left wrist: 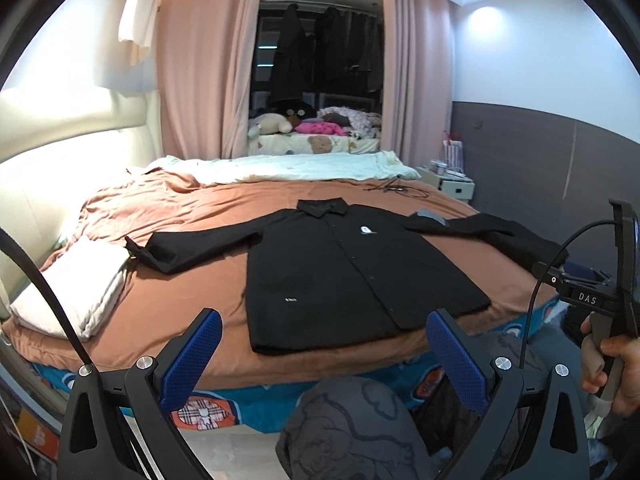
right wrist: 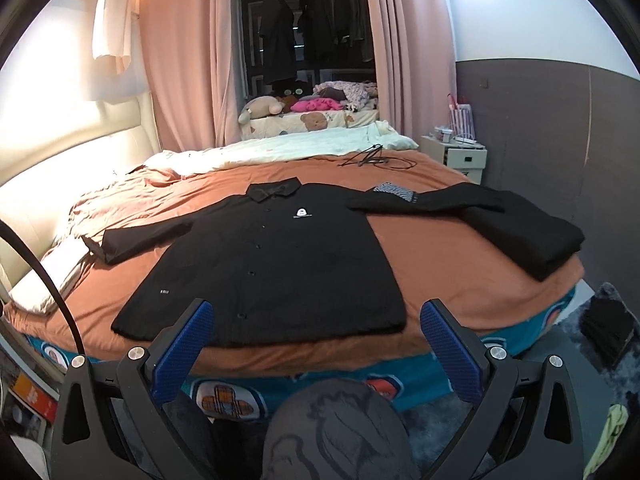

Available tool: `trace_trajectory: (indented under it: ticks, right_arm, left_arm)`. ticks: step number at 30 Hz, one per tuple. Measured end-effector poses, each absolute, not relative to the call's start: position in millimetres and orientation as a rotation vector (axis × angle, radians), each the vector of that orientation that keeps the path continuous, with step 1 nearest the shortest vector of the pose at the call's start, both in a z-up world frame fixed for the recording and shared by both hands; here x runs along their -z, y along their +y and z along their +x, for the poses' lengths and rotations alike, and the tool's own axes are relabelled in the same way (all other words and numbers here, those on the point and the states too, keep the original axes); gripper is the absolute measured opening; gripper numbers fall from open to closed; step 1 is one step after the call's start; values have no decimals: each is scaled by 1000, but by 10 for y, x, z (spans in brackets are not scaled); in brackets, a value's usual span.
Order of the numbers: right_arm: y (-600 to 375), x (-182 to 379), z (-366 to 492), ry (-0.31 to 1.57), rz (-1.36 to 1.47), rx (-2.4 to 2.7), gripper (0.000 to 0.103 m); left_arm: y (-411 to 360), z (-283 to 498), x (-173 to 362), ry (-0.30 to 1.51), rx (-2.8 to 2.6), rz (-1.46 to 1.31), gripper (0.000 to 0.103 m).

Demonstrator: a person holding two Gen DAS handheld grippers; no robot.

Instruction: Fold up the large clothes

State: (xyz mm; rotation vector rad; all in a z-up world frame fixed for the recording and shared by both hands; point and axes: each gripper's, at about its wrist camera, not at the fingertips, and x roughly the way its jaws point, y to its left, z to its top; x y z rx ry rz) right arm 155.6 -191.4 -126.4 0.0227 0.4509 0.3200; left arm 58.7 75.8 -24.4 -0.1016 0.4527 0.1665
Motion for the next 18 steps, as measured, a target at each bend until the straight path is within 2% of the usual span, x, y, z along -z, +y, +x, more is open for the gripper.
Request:
trace_trajectory:
  ticks: [18]
  right_arm:
    - [-1511,1257,2700,508,73,-435,103]
  left_arm:
    - [1729,1582,335,507,-254,-224,103]
